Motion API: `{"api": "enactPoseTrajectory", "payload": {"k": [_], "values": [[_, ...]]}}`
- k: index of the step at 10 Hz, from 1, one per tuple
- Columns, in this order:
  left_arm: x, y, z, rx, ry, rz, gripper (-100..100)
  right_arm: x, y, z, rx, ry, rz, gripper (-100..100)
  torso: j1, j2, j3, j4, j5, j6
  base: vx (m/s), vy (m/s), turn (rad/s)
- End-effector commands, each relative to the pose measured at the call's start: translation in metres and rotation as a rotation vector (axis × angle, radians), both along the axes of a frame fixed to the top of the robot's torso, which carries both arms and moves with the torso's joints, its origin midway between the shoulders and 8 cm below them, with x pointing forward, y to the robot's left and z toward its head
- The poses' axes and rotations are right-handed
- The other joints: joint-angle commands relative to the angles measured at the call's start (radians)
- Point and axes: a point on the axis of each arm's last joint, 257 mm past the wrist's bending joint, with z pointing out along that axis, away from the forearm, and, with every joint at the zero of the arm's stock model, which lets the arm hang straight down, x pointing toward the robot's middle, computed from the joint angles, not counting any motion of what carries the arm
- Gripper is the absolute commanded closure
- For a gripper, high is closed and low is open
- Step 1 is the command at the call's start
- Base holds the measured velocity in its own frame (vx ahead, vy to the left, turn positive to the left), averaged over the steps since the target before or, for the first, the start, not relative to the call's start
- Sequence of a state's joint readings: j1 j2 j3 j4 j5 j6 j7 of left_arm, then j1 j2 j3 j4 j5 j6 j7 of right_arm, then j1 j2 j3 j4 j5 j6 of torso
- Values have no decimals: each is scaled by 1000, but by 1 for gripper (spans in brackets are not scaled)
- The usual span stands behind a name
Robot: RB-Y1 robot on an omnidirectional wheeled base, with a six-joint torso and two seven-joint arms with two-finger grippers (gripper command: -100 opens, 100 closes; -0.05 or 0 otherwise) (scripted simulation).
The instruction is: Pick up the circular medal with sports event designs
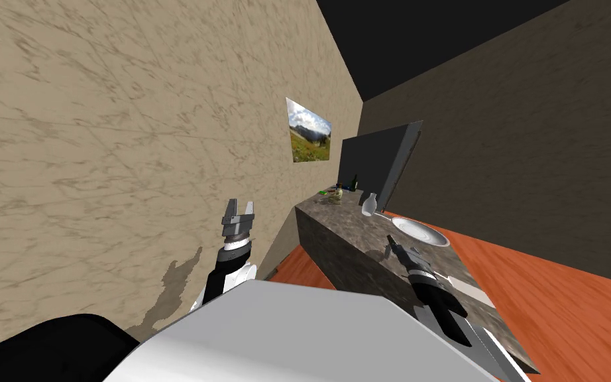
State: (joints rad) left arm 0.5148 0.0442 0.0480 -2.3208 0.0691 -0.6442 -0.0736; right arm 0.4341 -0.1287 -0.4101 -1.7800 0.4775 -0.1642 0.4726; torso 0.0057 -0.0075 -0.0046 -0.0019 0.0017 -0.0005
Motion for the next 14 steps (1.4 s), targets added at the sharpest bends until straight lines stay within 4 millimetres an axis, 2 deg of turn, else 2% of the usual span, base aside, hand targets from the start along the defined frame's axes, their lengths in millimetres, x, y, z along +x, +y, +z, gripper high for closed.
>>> {"api": "enactPoseTrajectory", "payload": {"k": [1, 7, 9, 10, 11, 12, 14], "values": [[0, 0, 0, 0, 0, 0, 0, -13, -16, -17, -32, 62, -43, -100, 0, 0, 0, 0, 0, 0, 92, 134, -116], [0, 0, 0, 0, 0, 0, 0, -58, -75, -70, -140, 287, -188, -100, 2, -1, -1, 0, 1, 0, 104, 180, -103], [0, 0, 0, 0, 0, 0, 0, -72, -90, -79, -173, 344, -221, -100, 2, -2, -1, 0, 1, 0, 85, 172, -98], [0, 0, 0, 0, 0, 0, 0, -67, -83, -79, -157, 321, -208, -100, 1, -1, -1, 0, 0, 0, 24, 72, -28], [0, 0, 0, 0, 0, 0, 0, -68, -84, -80, -161, 326, -210, 0, -4, 1, 1, 0, 0, -1, 5, 15, 2], [0, 0, 0, 0, 0, 0, 0, -38, -78, -73, -173, 292, -151, -100, -8, 3, 2, 1, -1, 0, 32, 51, -234], [0, 0, 0, 0, 0, 0, 0, -44, -80, -87, -158, 316, -156, -100, -6, 1, 1, 0, -1, 0, 32, 48, -89]]}}
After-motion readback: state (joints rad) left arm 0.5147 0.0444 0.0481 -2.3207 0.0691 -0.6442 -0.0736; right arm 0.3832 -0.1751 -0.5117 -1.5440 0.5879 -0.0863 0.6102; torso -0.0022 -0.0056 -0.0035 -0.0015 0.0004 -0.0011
